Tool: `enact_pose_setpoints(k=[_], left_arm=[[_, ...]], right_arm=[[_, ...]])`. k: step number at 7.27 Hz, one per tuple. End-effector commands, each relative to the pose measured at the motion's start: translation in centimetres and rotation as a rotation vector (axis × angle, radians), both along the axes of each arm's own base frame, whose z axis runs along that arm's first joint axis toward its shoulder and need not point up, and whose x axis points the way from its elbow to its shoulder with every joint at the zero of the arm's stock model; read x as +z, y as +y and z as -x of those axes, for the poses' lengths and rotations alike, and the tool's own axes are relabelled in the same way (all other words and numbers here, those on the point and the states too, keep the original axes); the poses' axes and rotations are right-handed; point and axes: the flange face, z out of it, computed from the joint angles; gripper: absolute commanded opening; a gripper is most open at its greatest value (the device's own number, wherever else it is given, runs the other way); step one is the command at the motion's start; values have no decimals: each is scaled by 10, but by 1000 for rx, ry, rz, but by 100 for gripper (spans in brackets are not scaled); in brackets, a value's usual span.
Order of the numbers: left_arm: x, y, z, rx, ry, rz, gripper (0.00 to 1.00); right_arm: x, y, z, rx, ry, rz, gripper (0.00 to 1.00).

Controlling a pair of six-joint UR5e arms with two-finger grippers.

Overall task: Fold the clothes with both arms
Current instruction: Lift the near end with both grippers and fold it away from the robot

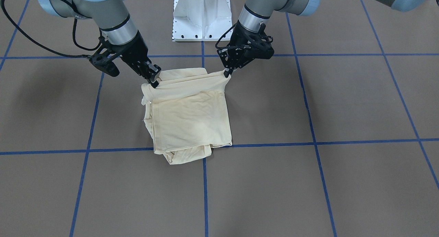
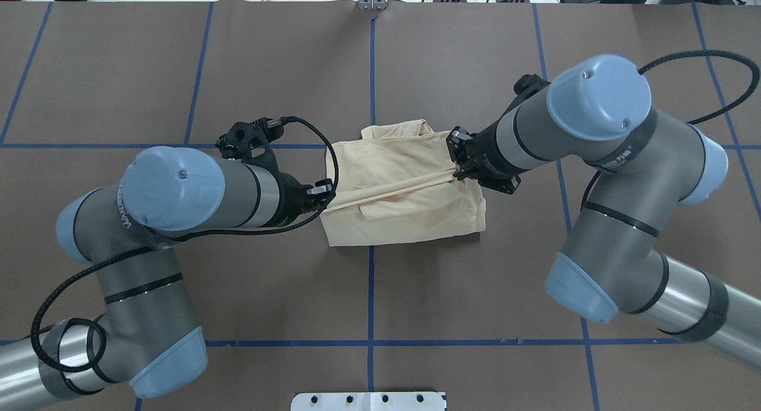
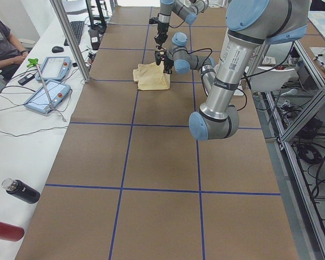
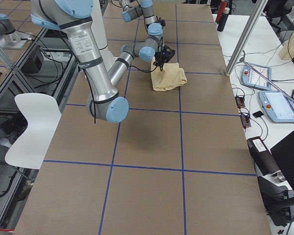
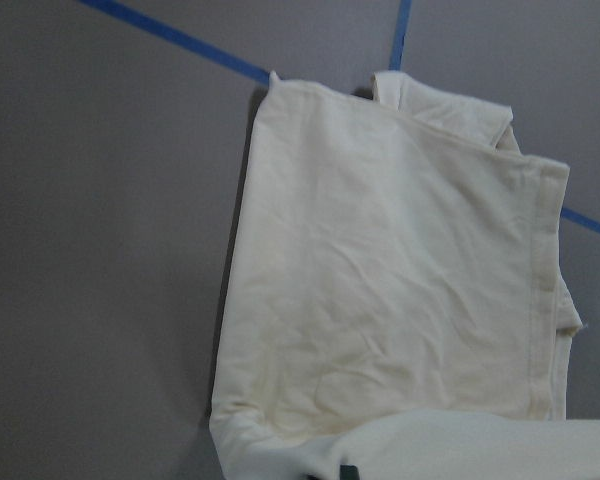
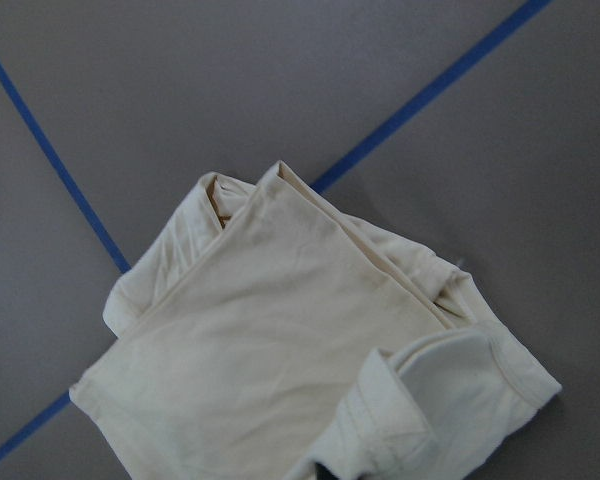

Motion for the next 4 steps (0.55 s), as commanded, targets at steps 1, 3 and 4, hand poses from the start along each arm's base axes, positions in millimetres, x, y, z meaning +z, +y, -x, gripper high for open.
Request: enact_pose_setpoints(k=[1, 3, 4], left_arm=[[15, -47, -14, -45, 21, -18, 0], [18, -79, -22, -81, 28, -25, 0], [15, -85, -18, -92, 30, -27, 0]], right_arm=[[-5, -52, 11, 49, 24, 10, 0], [28, -87, 41, 60, -19, -26, 0], [25, -100, 52, 65, -14, -22, 0]])
